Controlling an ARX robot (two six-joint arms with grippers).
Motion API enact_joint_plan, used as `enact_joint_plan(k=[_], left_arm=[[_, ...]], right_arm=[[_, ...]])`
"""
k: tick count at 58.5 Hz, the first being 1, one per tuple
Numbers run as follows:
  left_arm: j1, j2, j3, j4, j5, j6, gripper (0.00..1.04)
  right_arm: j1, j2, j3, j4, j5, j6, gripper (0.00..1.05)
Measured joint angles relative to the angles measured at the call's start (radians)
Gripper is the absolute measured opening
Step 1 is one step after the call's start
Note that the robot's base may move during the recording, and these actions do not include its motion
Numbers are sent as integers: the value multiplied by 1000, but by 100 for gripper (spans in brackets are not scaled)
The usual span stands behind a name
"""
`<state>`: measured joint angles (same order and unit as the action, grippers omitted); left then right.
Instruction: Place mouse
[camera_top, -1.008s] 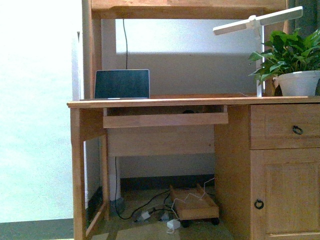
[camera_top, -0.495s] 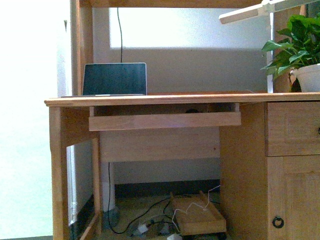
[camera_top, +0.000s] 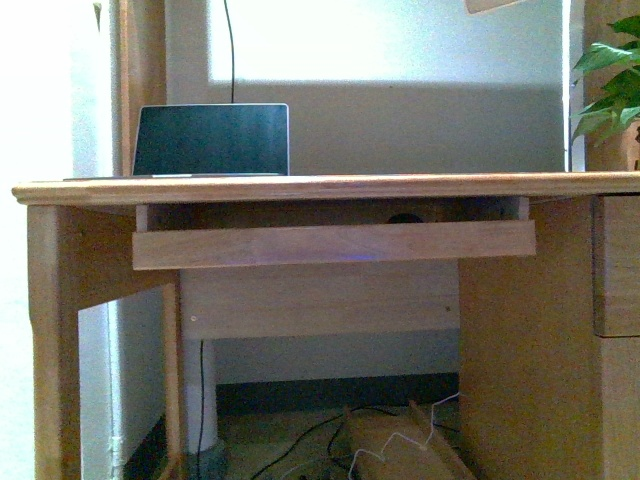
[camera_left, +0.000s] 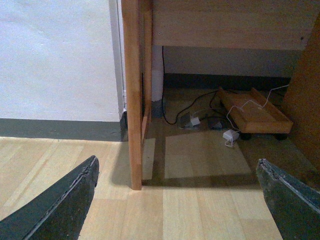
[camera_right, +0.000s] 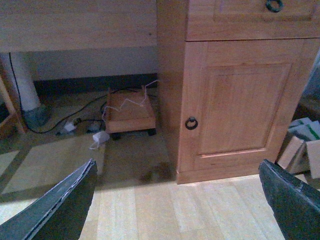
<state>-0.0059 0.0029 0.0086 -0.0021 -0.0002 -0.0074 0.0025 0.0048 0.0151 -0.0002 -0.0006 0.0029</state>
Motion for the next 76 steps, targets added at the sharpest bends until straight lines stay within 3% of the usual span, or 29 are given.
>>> enact_joint_plan(k=[76], left_arm=[[0,-1,0,0,0,0,97]], right_arm=[[0,0,0,0,0,0,97]])
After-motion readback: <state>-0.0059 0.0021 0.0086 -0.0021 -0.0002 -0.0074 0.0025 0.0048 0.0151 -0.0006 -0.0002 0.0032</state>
